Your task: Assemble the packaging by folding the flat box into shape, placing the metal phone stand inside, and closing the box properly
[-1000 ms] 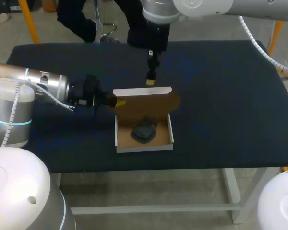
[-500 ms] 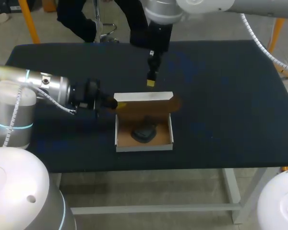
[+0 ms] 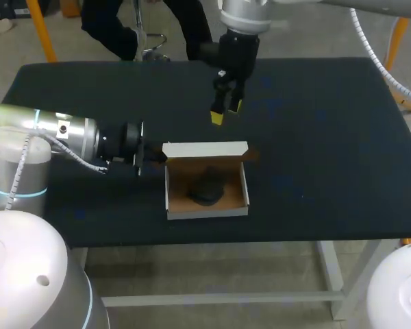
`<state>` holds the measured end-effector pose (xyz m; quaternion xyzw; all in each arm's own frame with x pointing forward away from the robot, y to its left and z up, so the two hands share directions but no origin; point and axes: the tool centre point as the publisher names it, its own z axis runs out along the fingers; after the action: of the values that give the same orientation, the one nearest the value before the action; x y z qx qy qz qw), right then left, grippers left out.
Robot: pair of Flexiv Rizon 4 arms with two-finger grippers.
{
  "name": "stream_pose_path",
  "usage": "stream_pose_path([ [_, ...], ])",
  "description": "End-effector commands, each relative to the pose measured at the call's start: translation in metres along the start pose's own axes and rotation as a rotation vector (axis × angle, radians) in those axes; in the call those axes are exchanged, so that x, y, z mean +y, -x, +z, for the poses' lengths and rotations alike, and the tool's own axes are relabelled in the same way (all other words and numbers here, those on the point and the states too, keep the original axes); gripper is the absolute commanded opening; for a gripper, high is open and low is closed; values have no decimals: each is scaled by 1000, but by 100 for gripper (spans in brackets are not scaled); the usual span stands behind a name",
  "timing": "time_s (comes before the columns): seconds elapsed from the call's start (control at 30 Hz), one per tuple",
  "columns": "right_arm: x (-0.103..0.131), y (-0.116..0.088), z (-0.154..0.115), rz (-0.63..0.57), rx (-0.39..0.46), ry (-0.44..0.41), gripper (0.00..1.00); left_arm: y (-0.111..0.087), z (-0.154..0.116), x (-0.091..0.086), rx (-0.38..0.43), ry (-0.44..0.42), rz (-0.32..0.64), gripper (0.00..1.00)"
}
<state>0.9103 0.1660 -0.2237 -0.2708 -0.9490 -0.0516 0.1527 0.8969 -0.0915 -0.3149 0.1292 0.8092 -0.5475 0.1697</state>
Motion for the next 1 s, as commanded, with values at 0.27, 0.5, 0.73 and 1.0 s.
stream_pose_path([
  [0.27, -24, -8, 1, 251, -156, -48, 100, -9, -2, 0, -8, 1, 41, 0],
  [0.5, -24, -8, 1, 251, -156, -48, 100, -8, -3, 3, -10, 2, 51, 0],
  [0.73, -24, -8, 1, 251, -156, -48, 100, -9, -1, 2, -11, -5, 90, 0],
  [1.0, -27, -6, 5, 342, -141, -50, 100, -10, 1, 1, -20, 5, 123, 0],
])
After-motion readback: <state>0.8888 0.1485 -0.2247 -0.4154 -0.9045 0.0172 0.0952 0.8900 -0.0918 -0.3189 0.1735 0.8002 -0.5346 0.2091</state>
